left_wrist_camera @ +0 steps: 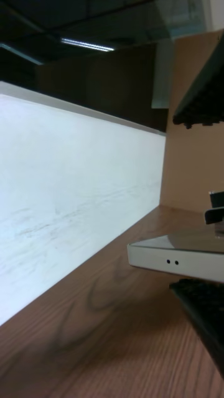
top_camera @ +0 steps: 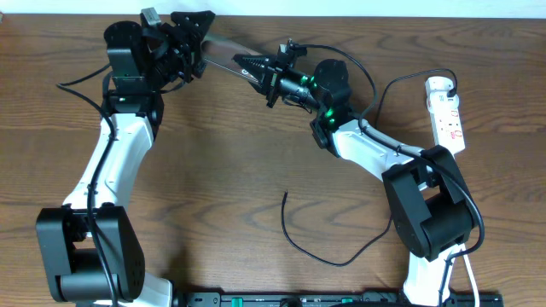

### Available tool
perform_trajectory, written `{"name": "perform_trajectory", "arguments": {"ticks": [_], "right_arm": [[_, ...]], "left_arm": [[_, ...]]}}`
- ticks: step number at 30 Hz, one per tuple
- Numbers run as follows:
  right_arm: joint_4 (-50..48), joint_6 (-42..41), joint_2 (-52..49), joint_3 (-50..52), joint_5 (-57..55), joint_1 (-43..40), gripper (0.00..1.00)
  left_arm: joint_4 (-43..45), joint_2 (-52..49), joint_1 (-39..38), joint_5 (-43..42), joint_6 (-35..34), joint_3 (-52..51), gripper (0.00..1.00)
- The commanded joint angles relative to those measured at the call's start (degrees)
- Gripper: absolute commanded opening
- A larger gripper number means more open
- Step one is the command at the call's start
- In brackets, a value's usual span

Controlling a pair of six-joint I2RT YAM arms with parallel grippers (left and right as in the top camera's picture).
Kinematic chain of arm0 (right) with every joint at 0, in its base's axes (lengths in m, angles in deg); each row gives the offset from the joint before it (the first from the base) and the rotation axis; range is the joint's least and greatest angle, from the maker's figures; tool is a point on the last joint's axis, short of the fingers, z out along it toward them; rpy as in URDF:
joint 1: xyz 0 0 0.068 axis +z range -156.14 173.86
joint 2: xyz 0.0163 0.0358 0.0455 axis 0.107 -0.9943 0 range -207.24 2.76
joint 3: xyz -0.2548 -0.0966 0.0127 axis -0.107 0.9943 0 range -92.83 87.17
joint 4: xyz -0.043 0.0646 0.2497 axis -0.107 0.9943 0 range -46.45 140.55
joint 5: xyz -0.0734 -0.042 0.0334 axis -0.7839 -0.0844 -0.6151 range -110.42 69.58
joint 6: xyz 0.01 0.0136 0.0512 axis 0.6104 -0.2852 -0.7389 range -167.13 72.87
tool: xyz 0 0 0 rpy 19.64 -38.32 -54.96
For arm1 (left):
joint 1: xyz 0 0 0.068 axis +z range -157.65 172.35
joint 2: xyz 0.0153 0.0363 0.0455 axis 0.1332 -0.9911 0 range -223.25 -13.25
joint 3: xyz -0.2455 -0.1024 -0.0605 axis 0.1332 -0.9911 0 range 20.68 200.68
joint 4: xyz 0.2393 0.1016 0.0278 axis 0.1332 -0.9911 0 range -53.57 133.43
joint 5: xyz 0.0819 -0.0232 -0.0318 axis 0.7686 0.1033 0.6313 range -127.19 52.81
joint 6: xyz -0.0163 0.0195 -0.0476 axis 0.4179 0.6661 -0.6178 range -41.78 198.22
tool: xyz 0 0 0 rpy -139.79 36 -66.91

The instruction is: Plug charger to phone and switch on socket

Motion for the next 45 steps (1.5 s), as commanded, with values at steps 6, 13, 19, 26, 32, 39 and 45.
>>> {"name": "perform_trajectory", "arguments": {"ticks": [6, 13, 19, 26, 32, 39, 45], "right_arm": [[-0.87, 0.74, 0.46, -0.94, -0.07, 1.86, 0.02], [-0.85, 1.2, 0.46, -0.94, -0.09, 2.97, 0.02], [-0.83, 1.86, 0.46, -0.94, -0.07, 3.32, 0.02], [-0.83, 2.23, 0.46, -0.94, 0.09, 3.34, 0.02], [-0.81, 2.23, 0.46, -0.94, 0.2, 3.34, 0.01], [-0.74, 4.5, 0.46, -0.94, 0.35, 3.32, 0.72], [-1.03, 6.78, 0.46, -0.94, 0.35, 2.86, 0.99]], "left_arm": [[0.31, 0.87, -0.61, 0.37, -0.2, 0.72, 0.52], [0.28, 0.87, -0.61, 0.37, -0.2, 0.68, 0.42], [-0.07, 0.87, -0.61, 0.37, -0.15, 0.68, 0.31], [-0.15, 0.87, -0.61, -0.11, 0.35, 0.61, 0.08], [-1.03, 0.87, -0.61, -0.52, 1.4, 0.57, 0.07], [-1.01, 0.85, -0.59, -0.74, 1.38, 0.57, 0.07], [-1.01, 0.85, -0.44, -0.96, 1.4, 0.57, 0.07]]}}
